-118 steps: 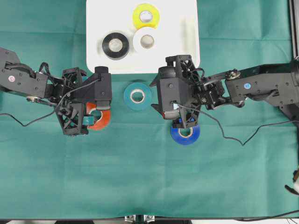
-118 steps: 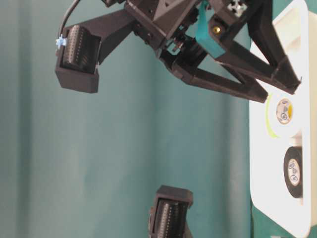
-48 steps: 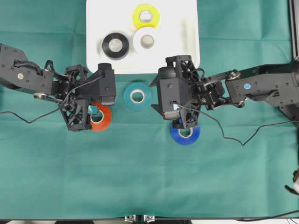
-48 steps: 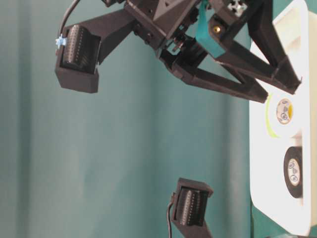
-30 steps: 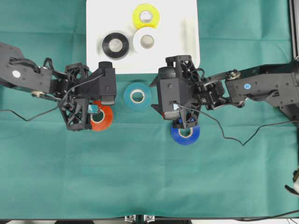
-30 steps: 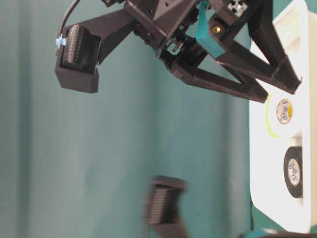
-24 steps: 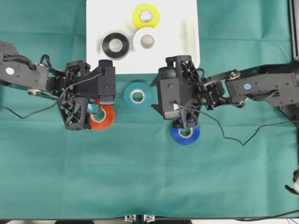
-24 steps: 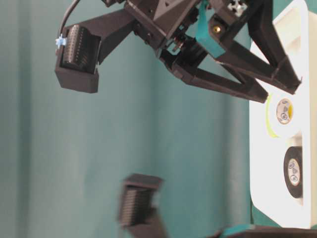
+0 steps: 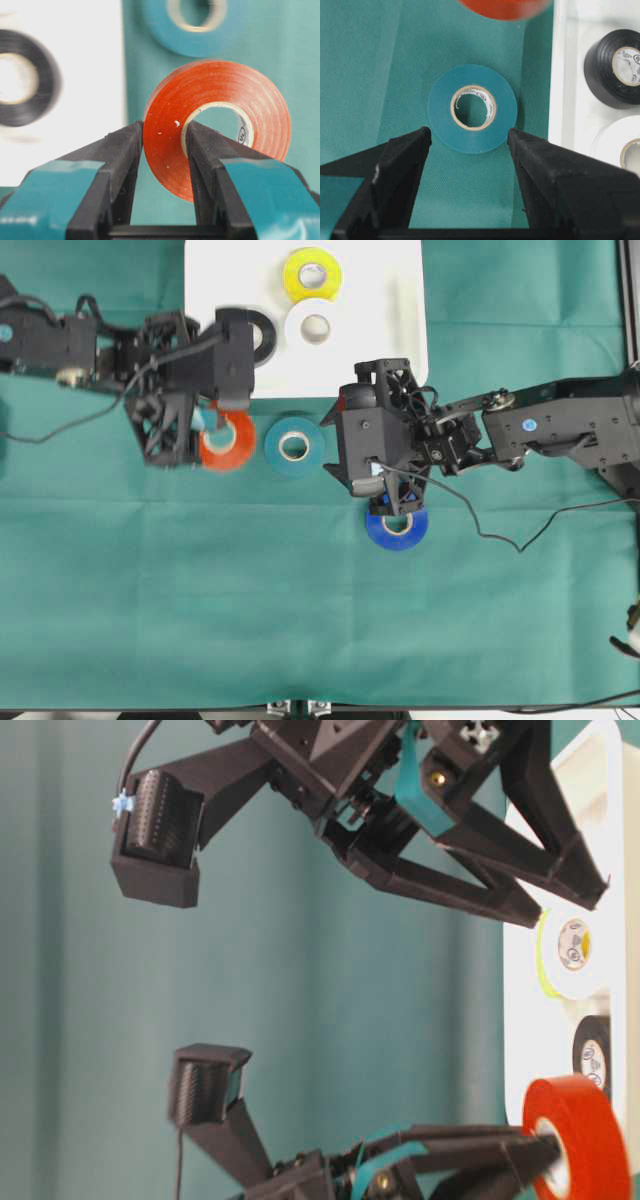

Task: Put the tape alternately from left to right into the white case.
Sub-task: 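Carry red roll with left gripper into tray's top-left corner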

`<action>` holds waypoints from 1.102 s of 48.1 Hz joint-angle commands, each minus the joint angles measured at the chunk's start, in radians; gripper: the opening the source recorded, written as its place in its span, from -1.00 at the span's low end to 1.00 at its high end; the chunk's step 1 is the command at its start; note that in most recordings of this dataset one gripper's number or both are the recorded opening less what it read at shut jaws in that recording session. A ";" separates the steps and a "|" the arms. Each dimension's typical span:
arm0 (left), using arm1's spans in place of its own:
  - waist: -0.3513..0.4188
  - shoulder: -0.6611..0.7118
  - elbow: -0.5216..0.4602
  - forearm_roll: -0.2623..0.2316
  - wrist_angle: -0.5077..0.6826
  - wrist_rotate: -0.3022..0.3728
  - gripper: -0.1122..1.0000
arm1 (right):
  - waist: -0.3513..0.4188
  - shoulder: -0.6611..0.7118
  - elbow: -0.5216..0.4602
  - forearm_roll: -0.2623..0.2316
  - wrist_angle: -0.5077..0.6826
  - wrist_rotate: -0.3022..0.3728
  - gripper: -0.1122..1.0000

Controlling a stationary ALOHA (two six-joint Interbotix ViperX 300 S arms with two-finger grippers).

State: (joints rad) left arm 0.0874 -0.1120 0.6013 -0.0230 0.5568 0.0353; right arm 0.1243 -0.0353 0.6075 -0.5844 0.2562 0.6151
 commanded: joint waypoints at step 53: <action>0.443 0.264 -0.212 0.002 -0.115 0.193 -0.87 | 0.003 -0.012 -0.009 -0.008 -0.026 -0.003 0.47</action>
State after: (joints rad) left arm 0.5216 0.1641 0.4172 -0.0215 0.4510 0.2301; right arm 0.1258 -0.0368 0.6075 -0.5906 0.2378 0.6136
